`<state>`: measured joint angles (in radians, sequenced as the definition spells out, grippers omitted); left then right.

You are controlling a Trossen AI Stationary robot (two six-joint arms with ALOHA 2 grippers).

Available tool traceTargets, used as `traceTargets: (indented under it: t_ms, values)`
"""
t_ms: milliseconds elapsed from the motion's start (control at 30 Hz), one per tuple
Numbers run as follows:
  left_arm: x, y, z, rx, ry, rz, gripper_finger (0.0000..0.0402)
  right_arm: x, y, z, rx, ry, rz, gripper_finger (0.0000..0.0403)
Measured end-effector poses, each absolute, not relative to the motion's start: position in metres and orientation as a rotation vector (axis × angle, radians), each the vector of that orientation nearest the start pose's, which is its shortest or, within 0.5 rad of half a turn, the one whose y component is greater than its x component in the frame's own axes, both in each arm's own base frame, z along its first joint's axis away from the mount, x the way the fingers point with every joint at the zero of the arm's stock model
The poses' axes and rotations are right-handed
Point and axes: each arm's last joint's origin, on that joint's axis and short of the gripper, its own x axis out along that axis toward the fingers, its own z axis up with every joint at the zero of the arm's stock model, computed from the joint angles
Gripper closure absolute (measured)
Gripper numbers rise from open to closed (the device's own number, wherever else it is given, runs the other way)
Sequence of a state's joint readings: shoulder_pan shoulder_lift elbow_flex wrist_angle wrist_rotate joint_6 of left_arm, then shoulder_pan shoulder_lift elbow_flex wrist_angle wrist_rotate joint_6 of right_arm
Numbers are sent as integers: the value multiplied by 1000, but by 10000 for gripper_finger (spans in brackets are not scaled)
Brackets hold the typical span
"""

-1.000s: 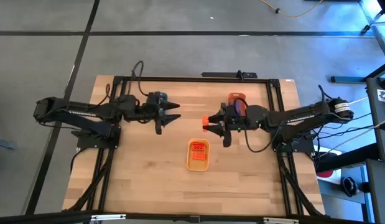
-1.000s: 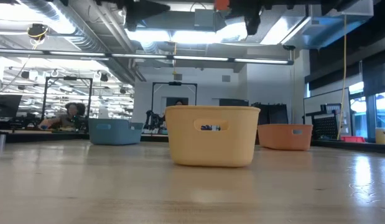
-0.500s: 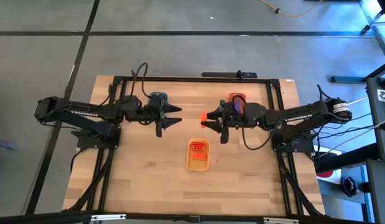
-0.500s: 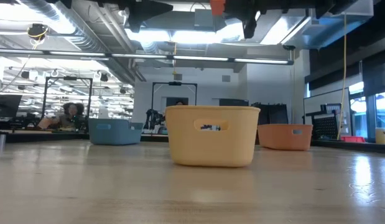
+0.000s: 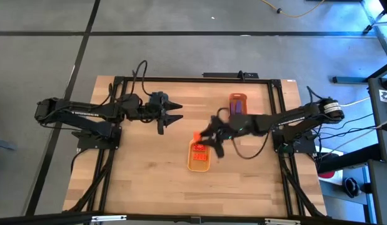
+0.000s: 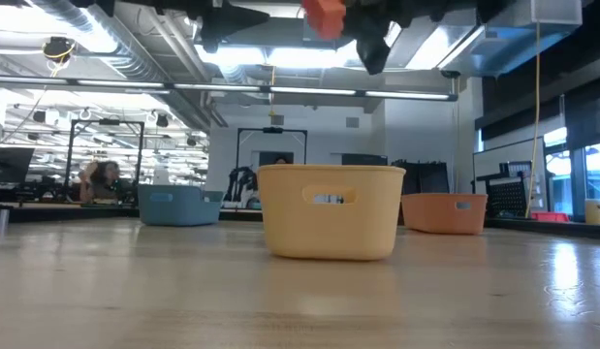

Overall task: Sort & place blocks by color
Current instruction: Put the orange game piece into the yellow bin

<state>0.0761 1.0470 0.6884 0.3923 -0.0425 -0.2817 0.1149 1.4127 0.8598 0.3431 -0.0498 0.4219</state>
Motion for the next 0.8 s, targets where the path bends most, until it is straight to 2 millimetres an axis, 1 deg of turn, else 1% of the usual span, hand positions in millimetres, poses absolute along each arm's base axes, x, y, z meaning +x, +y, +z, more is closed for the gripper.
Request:
traceTargets:
  t_ms: [100,167,233,333,400,467,667,800]
  values:
    - [234,22,306,-280,-54,123,170,330,54,262,366,427,159,260]
    - [234,23,306,-280,-57,129,170,341,62,254,326,552,156,260]
    - [234,25,306,-280,-58,136,170,351,68,243,297,657,171,260]
    - [234,26,306,-280,-59,143,170,362,72,220,311,787,214,260]
    - [234,26,306,-280,-60,143,170,365,74,205,333,843,249,260]
    - [234,26,306,-280,-59,142,170,368,75,195,344,875,275,260]
    - [234,26,306,-277,-59,140,170,372,78,172,383,956,354,260]
    - [234,26,306,-276,-59,140,170,375,79,156,388,1000,347,260]
